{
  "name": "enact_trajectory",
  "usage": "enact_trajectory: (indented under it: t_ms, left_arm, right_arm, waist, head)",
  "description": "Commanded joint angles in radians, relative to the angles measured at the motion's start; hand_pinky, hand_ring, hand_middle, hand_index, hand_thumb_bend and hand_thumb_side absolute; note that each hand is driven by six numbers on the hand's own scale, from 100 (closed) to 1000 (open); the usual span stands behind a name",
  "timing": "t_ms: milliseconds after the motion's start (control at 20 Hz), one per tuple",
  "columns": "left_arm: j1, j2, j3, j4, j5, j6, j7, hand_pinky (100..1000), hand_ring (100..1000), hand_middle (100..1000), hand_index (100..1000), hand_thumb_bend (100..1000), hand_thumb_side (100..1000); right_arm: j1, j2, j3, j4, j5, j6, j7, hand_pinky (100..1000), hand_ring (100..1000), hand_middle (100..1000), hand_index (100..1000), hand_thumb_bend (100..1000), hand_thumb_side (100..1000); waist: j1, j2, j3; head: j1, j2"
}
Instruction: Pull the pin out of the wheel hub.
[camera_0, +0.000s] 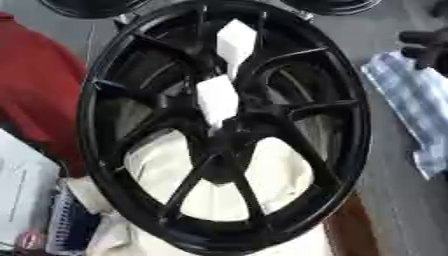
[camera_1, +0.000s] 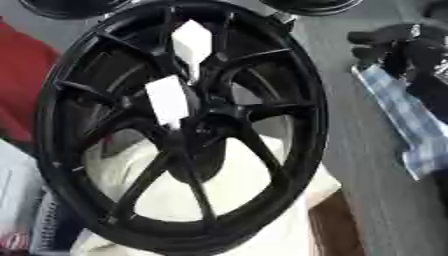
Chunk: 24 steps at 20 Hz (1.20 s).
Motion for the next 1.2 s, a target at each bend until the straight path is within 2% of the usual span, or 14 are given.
enact_trajectory:
  t_ms: [50,400,500,750,1000,1100,1200]
  left_arm:
    - [-0.006,0.015,0.009,-0.019,0.001,-0.002,0.003,674,475,551,691,100,599]
    - [-0.007,0.015,0.009,-0.019,0.001,-0.001,0.003,674,474,551,691,100,599]
    - [-0.012,0.033,0.000,-0.019,-0.008,-0.003,-0.006,676,472,552,690,100,583]
    - [-0.032,0.128,-0.042,-0.019,-0.052,0.008,-0.052,691,480,583,717,100,518]
    - [-0.086,0.252,-0.142,-0.019,-0.127,0.017,-0.127,726,505,618,756,100,416]
    - [-0.121,0.299,-0.186,-0.017,-0.156,0.023,-0.156,727,506,619,757,100,414]
    - [-0.134,0.348,-0.195,-0.018,-0.184,0.030,-0.186,727,506,619,757,100,414]
  right_arm:
    - [-0.010,-0.024,-0.007,-0.015,-0.005,-0.003,0.001,1000,985,599,802,100,671]
    - [-0.010,-0.026,-0.007,-0.015,-0.005,-0.004,0.001,1000,985,599,802,100,671]
    - [-0.004,-0.027,-0.007,-0.015,0.001,0.000,-0.001,1000,985,599,802,100,676]
    - [0.010,-0.038,-0.005,-0.015,0.019,0.001,-0.004,1000,985,599,802,100,678]
    - [0.057,-0.063,-0.011,-0.015,0.044,-0.018,-0.017,1000,985,599,802,100,679]
    - [0.066,-0.064,-0.011,-0.015,0.051,-0.021,-0.022,1000,985,599,802,100,679]
    - [0.068,-0.061,-0.010,-0.015,0.054,-0.023,-0.024,1000,985,599,802,100,679]
  waist:
    - [0.000,-0.019,-0.002]
    - [0.002,-0.020,-0.003]
    - [0.009,-0.019,-0.004]
    - [0.025,-0.023,-0.010]
    - [0.051,-0.045,-0.019]
    - [0.051,-0.049,-0.016]
    - [0.048,-0.049,-0.017]
  head:
    - [-0.003,0.000]
    - [0.000,-0.003]
    - [-0.006,0.003]
    - [-0.015,0.012]
    - [-0.025,0.033]
    - [-0.025,0.035]
    - [-0.023,0.036]
